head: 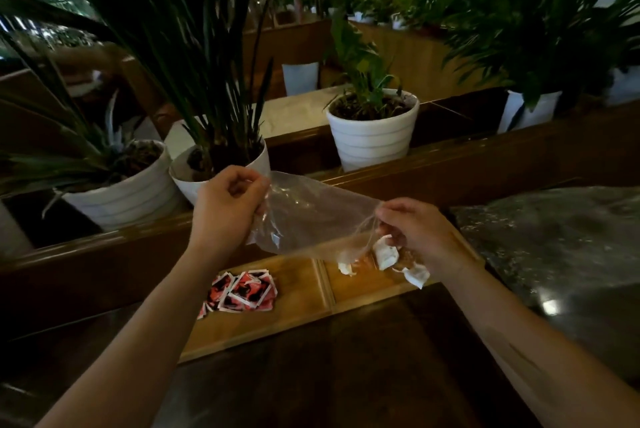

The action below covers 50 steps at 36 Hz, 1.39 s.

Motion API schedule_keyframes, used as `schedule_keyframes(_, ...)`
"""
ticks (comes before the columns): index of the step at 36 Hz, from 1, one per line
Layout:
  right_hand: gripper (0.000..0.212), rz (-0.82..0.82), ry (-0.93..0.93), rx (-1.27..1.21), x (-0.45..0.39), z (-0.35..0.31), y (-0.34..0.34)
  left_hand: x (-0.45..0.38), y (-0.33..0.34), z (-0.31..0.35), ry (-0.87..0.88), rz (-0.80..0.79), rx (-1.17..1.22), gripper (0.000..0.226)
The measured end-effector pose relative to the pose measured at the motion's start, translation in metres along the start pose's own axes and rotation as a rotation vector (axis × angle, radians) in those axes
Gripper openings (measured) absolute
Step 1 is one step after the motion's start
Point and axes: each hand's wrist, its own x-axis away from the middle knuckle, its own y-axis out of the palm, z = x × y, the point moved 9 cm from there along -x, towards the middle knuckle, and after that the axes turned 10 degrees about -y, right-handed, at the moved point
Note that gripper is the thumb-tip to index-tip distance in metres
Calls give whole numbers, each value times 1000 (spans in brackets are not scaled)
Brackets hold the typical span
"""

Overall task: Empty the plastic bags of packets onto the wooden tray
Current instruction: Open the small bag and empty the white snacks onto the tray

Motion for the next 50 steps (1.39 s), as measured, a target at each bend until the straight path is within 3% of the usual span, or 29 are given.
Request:
schedule_keyframes(7,10,78,-38,-23,29,-10,-30,16,34,-59,-250,-154,284,7)
schedule_keyframes(18,35,190,89,-12,127,8,-95,64,139,-82,-279,-419,304,7)
schedule_keyframes(25,41,8,259,186,190,13,-126,102,210,-51,-154,-661,253,10)
schedule_keyframes(32,26,-108,313,391,219,14,-154,144,273,-17,-36,-846,215,14)
schedule_keyframes(40,14,-134,316,487,240,24,-220,178,333,15,-11,-912,179,8)
schedule_keyframes(50,11,12,243,371,237,31,-294,211,406,54,31,-910,129,11)
